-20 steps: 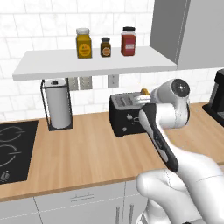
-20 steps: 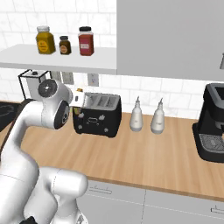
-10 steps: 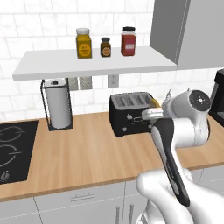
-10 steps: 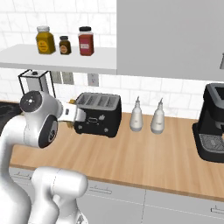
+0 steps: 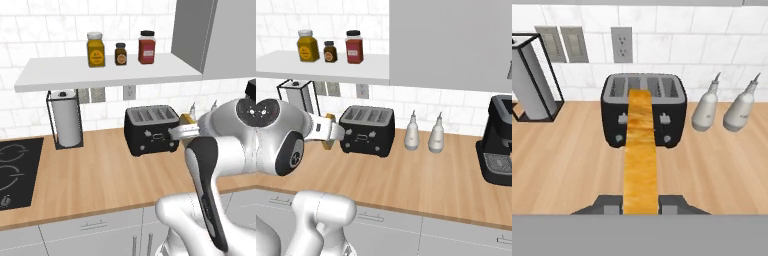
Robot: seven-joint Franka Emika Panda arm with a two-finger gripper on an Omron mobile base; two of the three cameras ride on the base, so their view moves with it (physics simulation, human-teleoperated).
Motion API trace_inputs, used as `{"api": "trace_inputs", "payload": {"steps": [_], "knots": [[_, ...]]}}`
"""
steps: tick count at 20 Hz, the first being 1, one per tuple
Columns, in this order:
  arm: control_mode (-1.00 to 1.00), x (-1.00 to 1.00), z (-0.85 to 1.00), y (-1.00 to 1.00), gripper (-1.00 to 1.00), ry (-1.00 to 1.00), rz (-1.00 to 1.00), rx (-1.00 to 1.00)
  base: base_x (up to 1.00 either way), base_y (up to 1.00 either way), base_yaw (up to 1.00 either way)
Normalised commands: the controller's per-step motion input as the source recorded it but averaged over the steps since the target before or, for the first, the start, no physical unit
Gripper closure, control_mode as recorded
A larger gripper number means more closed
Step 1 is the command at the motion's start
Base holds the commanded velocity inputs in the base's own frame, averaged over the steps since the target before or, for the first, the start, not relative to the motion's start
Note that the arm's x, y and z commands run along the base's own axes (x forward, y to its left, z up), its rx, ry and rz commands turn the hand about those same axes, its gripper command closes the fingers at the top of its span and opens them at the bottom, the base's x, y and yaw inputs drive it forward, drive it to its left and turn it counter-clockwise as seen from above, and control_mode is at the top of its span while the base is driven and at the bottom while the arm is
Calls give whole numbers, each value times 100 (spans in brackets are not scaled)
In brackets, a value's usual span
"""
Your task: Start the toaster. Once the lever pops up, take the bread to the plate on the dining counter.
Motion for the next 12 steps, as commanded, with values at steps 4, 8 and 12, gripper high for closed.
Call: {"api": "trace_inputs", "payload": {"steps": [4,8,12], "knots": [[-100,-59,16,-7,100,4,0,0,0,0,0],[-100,-49,14,0,100,1,0,0,0,0,0],[-100,-39,7,0,100,0,0,0,0,0,0]]}}
